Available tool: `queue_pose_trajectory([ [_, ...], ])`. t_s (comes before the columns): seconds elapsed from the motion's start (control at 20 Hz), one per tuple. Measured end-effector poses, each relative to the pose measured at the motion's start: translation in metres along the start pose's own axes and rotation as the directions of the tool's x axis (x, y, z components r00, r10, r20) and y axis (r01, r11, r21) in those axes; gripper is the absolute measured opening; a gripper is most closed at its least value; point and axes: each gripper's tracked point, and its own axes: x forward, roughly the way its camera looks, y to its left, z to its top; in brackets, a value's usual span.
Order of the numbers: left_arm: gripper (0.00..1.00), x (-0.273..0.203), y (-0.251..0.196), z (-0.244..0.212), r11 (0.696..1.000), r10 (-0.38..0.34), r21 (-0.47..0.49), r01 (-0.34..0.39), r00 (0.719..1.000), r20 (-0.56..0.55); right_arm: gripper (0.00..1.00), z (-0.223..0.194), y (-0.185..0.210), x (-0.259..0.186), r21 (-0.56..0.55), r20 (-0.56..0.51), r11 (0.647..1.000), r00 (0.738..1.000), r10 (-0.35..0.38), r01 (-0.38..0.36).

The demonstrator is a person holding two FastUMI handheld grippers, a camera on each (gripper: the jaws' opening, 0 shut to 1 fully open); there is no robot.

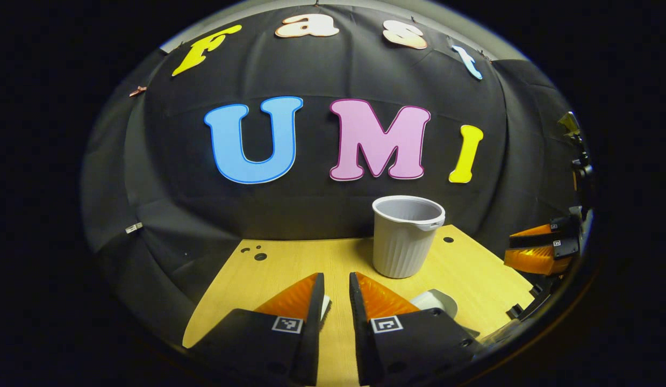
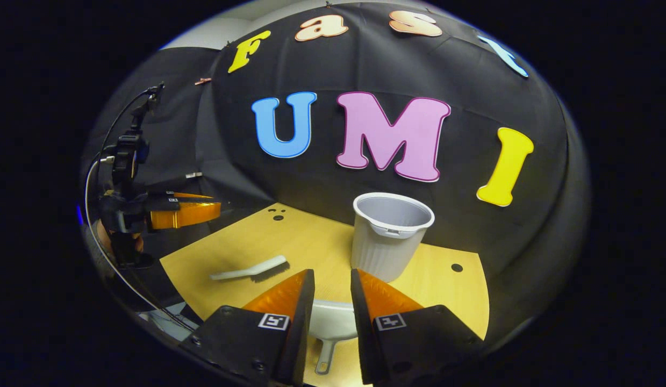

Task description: Pick up the small broom and dustpan from the desktop, sweep the trash into the dustpan with the broom, and then empty the trash into the garbage bin.

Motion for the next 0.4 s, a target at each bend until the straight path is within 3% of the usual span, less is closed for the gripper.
queue_pose_trajectory([
  [0.15, 0.31, -0.009, -0.007, 0.0, 1.0, 0.018, 0.016, -0.018, 1.0, 0.014, 0.46, 0.003, 0.002, 0.004, 0.008, 0.002, 1.0, 1.0, 0.03, -0.03],
  [0.2, 0.27, -0.01, -0.007, -0.004, 0.999, 0.033, 0.012, -0.033, 0.999, 0.003, 0.49, 0.002, -0.002, 0.005, -0.001, -0.004, 1.0, 1.0, 0.028, -0.028],
  [0.35, 0.31, -0.014, -0.01, -0.013, 0.998, 0.063, -0.014, -0.063, 0.998, -0.022, 0.46, 0.002, -0.002, 0.006, -0.014, 0.006, 0.998, 0.998, 0.056, -0.056],
  [0.4, 0.31, -0.016, -0.01, -0.013, 0.997, 0.079, -0.019, -0.079, 0.997, -0.019, 0.49, 0.0, -0.003, 0.006, -0.013, 0.006, 0.998, 0.998, 0.066, -0.066],
])
